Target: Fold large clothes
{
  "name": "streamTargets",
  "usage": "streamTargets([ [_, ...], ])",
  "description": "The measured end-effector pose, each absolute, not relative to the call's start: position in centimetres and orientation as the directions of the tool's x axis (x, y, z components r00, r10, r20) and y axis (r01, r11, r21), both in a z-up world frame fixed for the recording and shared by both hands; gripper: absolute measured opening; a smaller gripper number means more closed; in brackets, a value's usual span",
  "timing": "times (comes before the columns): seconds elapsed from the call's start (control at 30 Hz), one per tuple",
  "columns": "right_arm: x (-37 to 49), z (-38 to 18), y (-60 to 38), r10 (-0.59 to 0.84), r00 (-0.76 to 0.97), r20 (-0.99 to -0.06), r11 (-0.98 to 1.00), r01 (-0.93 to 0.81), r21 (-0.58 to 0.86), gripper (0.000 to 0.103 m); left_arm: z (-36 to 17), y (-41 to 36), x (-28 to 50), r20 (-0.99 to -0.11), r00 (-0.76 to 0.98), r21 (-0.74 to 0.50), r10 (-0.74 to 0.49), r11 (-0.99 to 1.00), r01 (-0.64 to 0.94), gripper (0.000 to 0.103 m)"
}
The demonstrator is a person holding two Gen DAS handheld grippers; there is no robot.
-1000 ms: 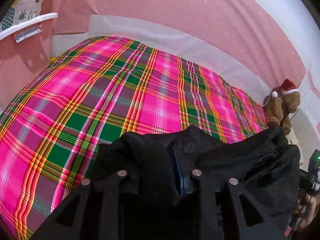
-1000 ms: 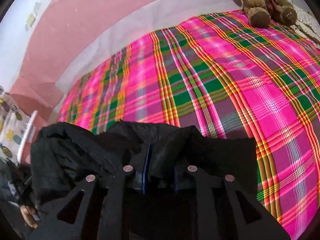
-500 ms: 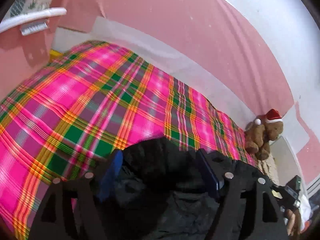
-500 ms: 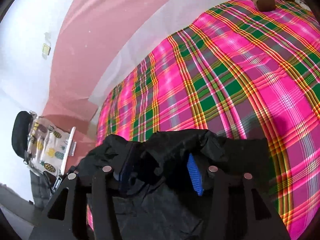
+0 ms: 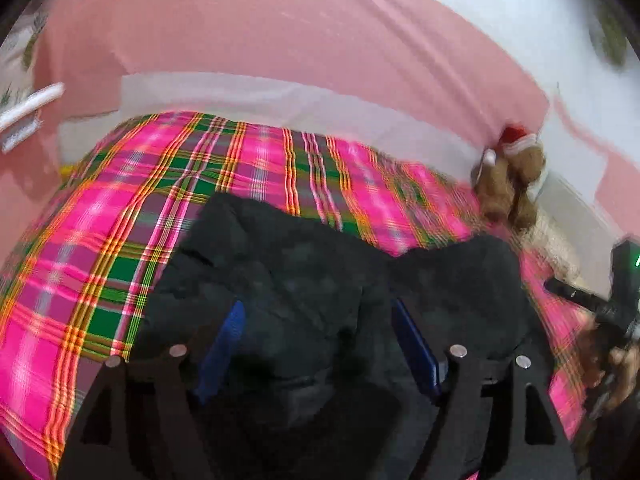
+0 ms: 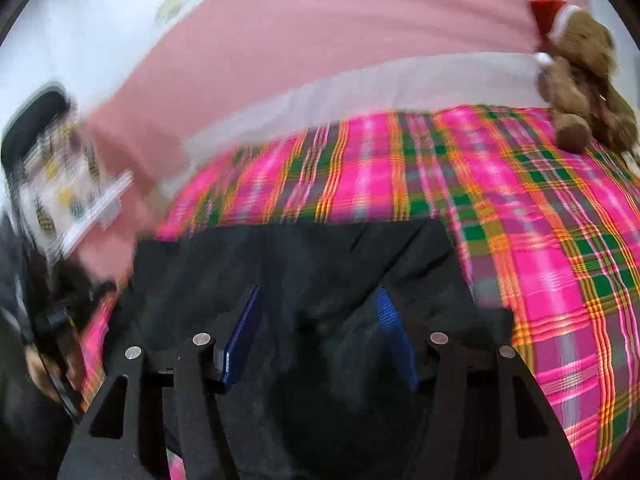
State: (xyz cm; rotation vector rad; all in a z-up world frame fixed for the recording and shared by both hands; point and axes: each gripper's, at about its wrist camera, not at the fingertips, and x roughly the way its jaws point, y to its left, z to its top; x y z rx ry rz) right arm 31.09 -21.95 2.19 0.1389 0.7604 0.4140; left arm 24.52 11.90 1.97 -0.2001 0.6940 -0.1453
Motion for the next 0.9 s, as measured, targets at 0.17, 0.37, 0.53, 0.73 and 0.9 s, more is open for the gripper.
streamTargets([
  [0.17,34.7,-2.6,-21.0,0.293,0.601,-0.744,0.953,-0.248,0.175,0.060,-1.5,12.7,27.9,-0.701,0.708,-0.150,-0.082,0.988,-0.035,0.077],
  [0.37,35.4,-1.0,-20.9,0.245,0.614,-0.751,0.967,-0.207,0.146,0.060,0.9,12.1,27.7,-0.695,0.704,-0.197,-0.143,0.980,0.004,0.077],
  [0.53,33.7,1.8,-18.9,0.313,0.634,-0.707,0.944,-0.293,0.155,0.060,3.4,7.4,27.5,-0.660,0.697,-0.217,-0.280,0.959,0.180,0.077],
  [0.73,34.8,0.2,-20.1,0.276,0.586,-0.762,0.957,-0.238,0.163,0.060,1.4,5.0,30.5,-0.752,0.610,-0.159,-0.251,0.966,0.201,0.077],
  [0.9,34.4,0.3,-21.3,0.290,0.601,-0.745,0.952,-0.263,0.159,0.060,1.4,5.3,29.6,-0.718,0.658,-0.115,-0.228,0.971,0.211,0.077],
])
